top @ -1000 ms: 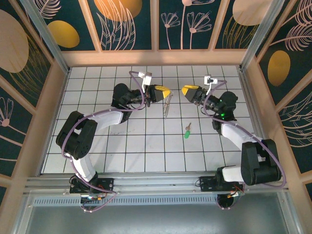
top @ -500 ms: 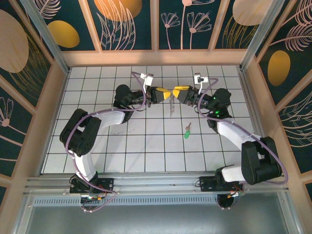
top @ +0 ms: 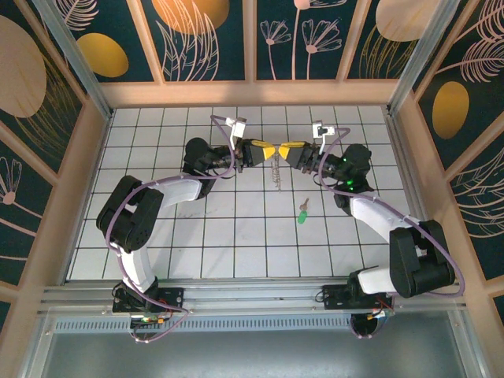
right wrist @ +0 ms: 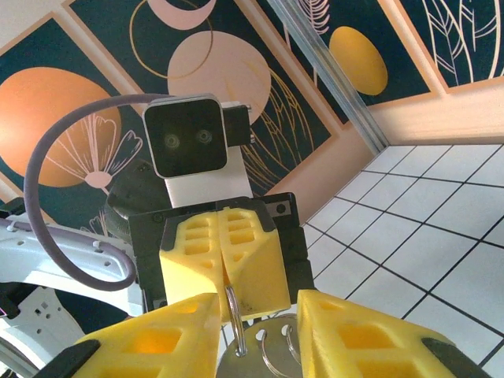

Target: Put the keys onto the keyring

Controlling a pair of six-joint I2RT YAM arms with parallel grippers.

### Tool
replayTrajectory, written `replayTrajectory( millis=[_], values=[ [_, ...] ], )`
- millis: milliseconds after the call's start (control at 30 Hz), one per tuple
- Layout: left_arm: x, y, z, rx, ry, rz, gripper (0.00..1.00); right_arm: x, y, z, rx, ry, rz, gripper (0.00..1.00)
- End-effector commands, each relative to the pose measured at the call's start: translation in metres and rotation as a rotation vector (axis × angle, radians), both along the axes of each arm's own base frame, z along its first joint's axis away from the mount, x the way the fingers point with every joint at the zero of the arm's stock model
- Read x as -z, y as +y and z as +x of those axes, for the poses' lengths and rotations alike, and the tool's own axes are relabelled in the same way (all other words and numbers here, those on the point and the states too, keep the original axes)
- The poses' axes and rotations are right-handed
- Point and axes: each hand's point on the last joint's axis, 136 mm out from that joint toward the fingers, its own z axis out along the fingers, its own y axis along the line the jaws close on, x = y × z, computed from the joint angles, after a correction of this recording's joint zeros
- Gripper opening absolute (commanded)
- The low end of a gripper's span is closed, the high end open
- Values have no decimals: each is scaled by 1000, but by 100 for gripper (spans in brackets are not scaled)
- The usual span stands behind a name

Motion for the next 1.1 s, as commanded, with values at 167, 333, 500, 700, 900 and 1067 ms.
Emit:
replayTrajectory(
  millis=[167,333,500,700,900,1067],
  values=[
    [-11,1,-2,-7,-32,-41,0,0,5,-5,-13,-32,-3,22],
    [-10,2,-1,-8,-24,-46,0,0,7,-5,-17,-29,-3,8],
    [-9,1,0,-6,-18,-48,0,0,8,-6,-24,-29,-3,0],
    [-8,1,1,-11,-11,-50,0,0,11,-7,-32,-38,-2,0],
    [-12,2,0,-13,-21,-55,0,1,14,-2,-30,-22,-2,10],
    [-11,1,0,-10,-18,-52,0,2,16,0,-28,-15,0,13]
  ],
)
